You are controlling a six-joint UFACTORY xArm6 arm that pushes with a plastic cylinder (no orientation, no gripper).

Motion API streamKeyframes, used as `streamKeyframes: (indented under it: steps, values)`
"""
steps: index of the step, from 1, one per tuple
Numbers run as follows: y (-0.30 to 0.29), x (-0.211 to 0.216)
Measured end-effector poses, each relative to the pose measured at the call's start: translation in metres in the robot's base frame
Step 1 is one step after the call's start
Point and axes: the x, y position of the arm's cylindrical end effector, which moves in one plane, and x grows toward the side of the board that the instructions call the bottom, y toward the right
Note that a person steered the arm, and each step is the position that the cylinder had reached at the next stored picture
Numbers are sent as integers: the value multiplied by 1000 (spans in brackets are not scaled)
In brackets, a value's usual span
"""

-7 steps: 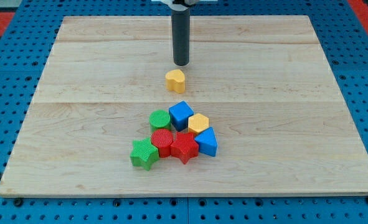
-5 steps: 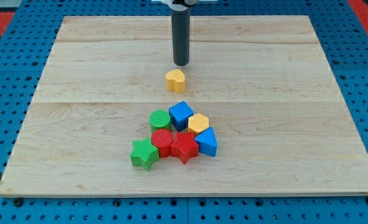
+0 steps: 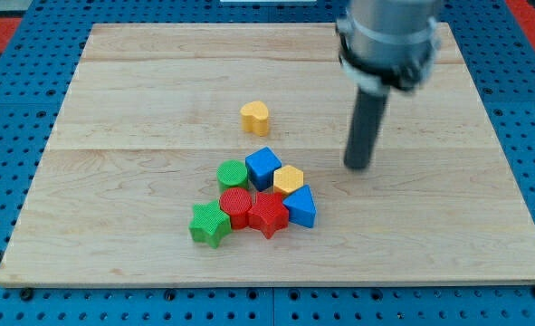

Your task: Separate the green star from the group of the blocks

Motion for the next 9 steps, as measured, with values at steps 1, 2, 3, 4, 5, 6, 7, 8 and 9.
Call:
streamKeyframes:
  steps: [1,2,3,4,5,6,7,8,9]
  values:
    - [-30,81]
    - [-66,109]
    - [-125,82]
    - [-162,61]
    - [-160,44]
    - [-155,33]
    - [-173,40]
    - [-189,53]
    - [-208,63]
